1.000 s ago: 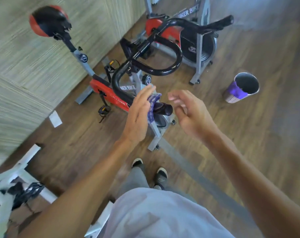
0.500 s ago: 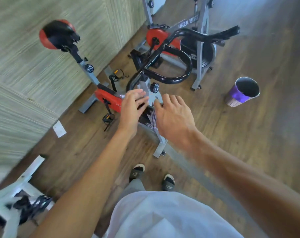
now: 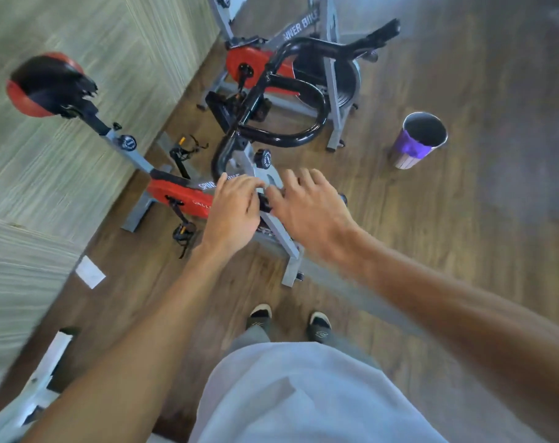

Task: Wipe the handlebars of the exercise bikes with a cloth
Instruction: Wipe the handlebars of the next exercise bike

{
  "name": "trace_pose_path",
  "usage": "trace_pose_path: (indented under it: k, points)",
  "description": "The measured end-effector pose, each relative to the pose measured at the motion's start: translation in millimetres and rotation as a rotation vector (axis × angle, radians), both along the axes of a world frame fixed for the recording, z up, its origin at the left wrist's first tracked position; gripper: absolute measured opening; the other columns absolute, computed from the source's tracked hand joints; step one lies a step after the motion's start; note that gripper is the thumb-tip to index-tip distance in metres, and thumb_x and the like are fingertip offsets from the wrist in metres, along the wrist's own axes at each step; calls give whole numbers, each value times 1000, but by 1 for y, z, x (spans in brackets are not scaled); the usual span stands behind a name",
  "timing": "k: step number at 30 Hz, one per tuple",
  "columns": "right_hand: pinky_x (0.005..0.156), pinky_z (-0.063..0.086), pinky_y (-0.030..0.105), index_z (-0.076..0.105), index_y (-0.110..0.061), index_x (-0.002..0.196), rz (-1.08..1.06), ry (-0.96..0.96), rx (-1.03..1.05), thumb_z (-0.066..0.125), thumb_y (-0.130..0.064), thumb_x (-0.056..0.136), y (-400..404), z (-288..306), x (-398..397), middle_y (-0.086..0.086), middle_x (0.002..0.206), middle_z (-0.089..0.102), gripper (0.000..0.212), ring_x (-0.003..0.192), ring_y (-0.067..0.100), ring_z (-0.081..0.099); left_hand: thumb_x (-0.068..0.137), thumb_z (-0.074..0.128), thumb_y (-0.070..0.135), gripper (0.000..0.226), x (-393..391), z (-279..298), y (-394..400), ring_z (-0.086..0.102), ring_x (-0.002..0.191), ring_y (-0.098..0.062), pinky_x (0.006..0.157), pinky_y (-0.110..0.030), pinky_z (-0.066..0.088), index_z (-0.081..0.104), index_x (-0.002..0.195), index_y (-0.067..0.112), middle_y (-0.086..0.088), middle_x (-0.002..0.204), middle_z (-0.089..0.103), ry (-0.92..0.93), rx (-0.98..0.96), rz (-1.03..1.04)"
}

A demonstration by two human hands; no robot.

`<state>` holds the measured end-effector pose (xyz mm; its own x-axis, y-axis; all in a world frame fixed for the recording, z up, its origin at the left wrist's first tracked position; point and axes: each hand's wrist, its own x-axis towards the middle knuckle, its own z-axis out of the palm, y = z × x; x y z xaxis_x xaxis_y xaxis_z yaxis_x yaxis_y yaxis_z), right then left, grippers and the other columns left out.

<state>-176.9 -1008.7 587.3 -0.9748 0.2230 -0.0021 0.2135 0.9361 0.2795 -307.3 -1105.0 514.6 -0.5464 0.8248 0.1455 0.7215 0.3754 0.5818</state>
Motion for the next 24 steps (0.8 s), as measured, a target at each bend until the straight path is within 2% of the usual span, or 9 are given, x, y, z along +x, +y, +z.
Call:
trace_pose_path:
  k: [2,5,8,12,13,14,16,17,24]
  points:
    - [82,51,43,59,-9,113,5,302,-122,54,-33,104,18,-3,28,12,101,59,26,86,32,58,102,42,13,28,11,5,8,59,115,-19,123,-37,16,68,112,9,-2,115,70,-56,41,34]
    - [95,50,45,59,-1,122,-157,570,-322,49,-39,107,21,-13,63,19,117,59,42,103,34,55,106,38,21,33,39,14,26,58,107,-14,115,-34,28,69,111,12,2,110,70,-224,62,-39]
    - [107,47,48,50,8,135,-239,629,-378,48,-30,106,7,-29,59,28,134,52,49,123,40,52,98,25,23,41,67,16,36,52,98,-10,110,-39,30,65,104,17,13,95,58,-202,-26,-49]
    - [97,55,47,59,8,128,-186,716,-454,47,-30,103,24,-30,39,24,123,63,46,113,40,61,98,29,4,40,61,18,33,47,83,-5,98,-36,34,50,77,32,14,81,57,-292,-28,-35]
    - [99,54,47,60,8,127,-149,736,-433,48,-30,104,27,-33,40,24,122,64,47,114,40,62,99,30,5,42,57,20,29,51,85,-4,98,-39,38,53,80,35,10,85,61,-255,-43,-65]
    - [103,52,47,61,10,126,-105,743,-362,49,-29,105,27,-38,44,24,122,64,46,118,41,61,103,30,10,40,49,16,23,57,100,-10,106,-43,38,61,92,33,3,98,68,-162,-77,-89]
    - [112,45,47,59,11,130,39,674,-137,51,-30,108,30,-47,55,24,128,63,47,128,41,57,110,26,23,42,32,7,11,44,139,-20,122,-41,20,62,130,18,-4,137,62,47,-198,-93]
    - [114,43,48,59,9,131,119,621,-63,51,-31,109,34,-48,59,24,130,63,47,130,41,56,111,24,27,45,28,3,7,34,147,-20,124,-38,12,56,140,15,-3,147,55,101,-248,-89]
    - [93,55,40,69,-1,104,259,604,-76,48,-30,109,38,-16,44,13,96,67,36,92,32,67,110,23,34,52,17,-2,-3,22,154,-24,126,-39,5,44,151,10,-7,159,40,182,-231,-76]
